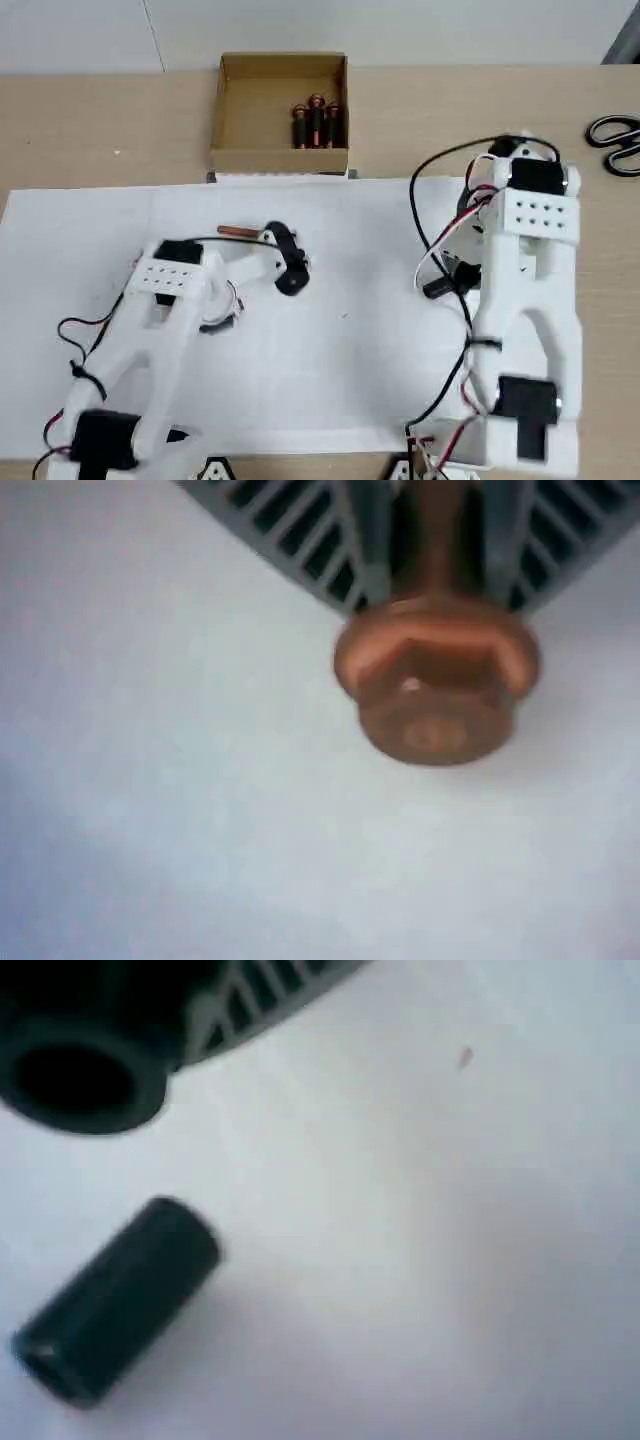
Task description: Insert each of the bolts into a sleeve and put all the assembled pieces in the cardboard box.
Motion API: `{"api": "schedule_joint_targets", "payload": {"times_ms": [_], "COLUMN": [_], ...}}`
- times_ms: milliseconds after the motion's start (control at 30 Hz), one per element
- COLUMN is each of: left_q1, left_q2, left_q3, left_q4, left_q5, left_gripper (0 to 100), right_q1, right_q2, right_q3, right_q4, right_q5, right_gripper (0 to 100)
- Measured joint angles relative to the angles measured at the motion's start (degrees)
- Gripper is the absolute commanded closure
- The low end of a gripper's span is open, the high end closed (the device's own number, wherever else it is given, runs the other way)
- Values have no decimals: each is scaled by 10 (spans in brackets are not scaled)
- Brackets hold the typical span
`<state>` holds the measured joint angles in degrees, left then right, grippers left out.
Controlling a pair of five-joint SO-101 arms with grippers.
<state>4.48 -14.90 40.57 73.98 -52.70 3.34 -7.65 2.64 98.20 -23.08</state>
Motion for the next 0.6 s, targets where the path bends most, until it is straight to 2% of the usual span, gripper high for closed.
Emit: {"api": "schedule_joint_targets", "payload": {"times_ms": [167, 333, 500, 600], "left_q1": [11, 62, 73, 73], "left_q2": [-133, -263, -340, -377], "left_q3": [-37, -39, -39, -39], "left_q4": [41, 82, 101, 101], "left_q5": [29, 94, 162, 229], "left_gripper": [994, 994, 994, 993], "right_q1": [-72, -137, -209, -264], "right_q2": [-116, -205, -283, -350], "right_q3": [0, 10, 93, 156], "right_q4": [0, 0, 0, 1], "right_q5": [0, -1, -1, -1], "right_gripper": [996, 996, 996, 996]}}
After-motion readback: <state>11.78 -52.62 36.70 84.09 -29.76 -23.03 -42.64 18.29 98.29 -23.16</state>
